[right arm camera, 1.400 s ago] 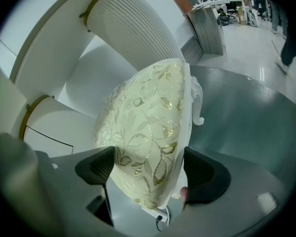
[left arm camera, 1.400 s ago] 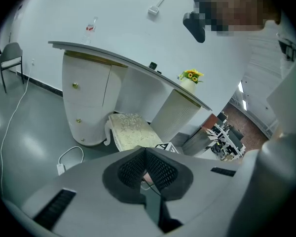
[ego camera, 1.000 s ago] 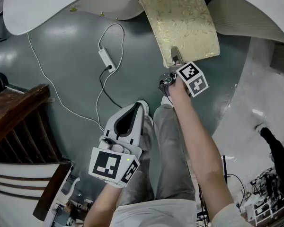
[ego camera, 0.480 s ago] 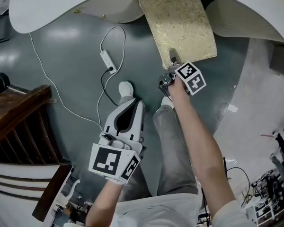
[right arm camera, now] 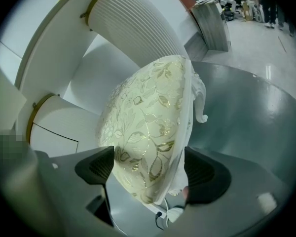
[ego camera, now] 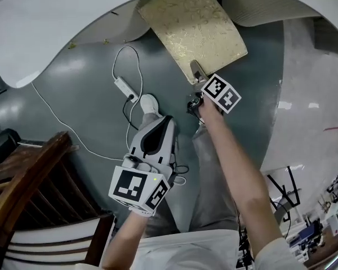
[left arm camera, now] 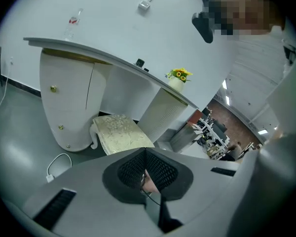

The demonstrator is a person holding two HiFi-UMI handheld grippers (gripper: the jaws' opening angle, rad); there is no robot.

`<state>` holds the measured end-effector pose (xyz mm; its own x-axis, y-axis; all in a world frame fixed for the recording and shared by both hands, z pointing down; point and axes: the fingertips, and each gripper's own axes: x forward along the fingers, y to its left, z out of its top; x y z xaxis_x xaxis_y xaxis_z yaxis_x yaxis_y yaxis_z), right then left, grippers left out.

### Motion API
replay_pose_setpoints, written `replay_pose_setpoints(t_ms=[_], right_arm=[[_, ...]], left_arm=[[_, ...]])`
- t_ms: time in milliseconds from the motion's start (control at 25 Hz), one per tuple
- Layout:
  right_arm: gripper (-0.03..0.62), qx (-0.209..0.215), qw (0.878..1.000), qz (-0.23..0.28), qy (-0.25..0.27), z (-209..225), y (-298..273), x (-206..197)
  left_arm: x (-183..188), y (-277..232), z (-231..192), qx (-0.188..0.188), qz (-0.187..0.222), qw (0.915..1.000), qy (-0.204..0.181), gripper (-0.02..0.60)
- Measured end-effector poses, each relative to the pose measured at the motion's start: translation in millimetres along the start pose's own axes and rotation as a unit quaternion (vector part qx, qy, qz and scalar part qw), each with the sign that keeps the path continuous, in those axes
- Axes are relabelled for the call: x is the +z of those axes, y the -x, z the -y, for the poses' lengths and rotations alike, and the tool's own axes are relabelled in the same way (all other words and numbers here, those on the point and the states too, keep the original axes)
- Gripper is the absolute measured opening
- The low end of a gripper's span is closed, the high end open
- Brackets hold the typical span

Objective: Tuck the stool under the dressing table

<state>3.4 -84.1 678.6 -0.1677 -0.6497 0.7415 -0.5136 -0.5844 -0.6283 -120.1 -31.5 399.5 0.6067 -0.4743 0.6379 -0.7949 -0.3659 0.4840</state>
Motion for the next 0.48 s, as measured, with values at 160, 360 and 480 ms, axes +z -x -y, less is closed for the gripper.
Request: replay_pose_setpoints(t_ms=[160, 360, 480], right_arm=[[0.457, 0.026, 0.996, -0.010, 0.080, 2, 8, -7], [0.491, 0.034, 0.972, -0.056, 0.225, -5, 0, -35], [0.502, 0.010, 0.964, -0.061, 0.258, 4, -11, -35]], left_arm=[[0, -2, -13, -0.027, -0.028, 0.9989, -0.025, 0.008], [0, 2, -31, -0.039, -0.048, 0.9973, -0.038, 0.008], [0, 4, -39, -0.044, -0.053, 0.9969, -0.038, 0.008]])
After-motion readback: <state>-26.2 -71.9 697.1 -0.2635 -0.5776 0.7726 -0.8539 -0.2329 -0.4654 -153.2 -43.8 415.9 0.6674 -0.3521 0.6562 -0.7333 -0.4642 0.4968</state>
